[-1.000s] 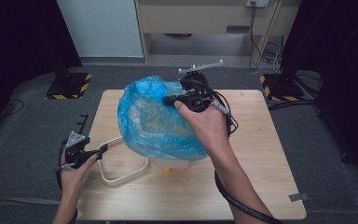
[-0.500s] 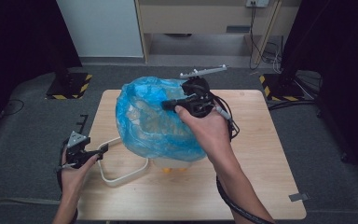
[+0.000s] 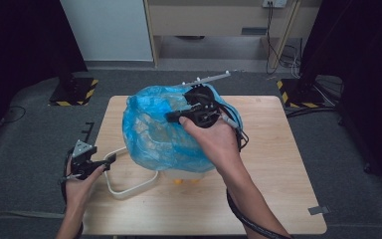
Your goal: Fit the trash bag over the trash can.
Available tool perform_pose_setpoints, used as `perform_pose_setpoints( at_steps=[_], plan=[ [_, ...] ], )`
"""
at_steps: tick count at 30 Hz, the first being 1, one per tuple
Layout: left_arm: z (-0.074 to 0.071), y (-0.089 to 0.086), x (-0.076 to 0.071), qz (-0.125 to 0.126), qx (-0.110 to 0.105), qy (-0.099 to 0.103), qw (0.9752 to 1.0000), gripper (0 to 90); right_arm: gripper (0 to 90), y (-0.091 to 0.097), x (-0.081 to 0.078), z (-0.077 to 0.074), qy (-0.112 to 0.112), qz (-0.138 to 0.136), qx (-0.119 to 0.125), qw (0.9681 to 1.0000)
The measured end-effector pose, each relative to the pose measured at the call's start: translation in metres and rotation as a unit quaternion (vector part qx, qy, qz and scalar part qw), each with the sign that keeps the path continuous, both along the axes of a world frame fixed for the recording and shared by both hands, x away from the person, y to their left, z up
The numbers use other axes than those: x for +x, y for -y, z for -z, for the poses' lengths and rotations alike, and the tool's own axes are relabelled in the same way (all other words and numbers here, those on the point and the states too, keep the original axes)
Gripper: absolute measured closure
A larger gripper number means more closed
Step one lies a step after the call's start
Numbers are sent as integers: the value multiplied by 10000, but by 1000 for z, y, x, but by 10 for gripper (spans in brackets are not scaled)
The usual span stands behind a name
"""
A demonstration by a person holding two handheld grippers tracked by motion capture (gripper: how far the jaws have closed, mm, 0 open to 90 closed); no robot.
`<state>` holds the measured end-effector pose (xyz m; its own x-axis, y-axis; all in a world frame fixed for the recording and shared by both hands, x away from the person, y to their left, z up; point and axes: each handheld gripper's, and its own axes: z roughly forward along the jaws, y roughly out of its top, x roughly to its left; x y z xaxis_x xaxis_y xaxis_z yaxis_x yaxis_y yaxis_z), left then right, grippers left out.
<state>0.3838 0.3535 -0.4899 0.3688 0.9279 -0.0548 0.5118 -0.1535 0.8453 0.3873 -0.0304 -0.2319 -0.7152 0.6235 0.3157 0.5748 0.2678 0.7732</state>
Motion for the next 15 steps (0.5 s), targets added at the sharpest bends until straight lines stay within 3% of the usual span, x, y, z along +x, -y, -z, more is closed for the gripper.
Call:
perform_pose_setpoints(
  at_steps=[4, 10, 15],
  plan=[
    [0, 1, 0, 12, 3, 6, 10000, 115, 895, 1, 8, 1, -54, 126, -108, 9998],
    [1, 2, 1, 25, 32, -11, 10000, 115, 893, -1, 21, 6, -56, 330, -458, 9984],
    [1, 2, 1, 28, 40, -6, 10000, 114, 894, -2, 28, 6, -38, 424, -507, 9978]
  ],
)
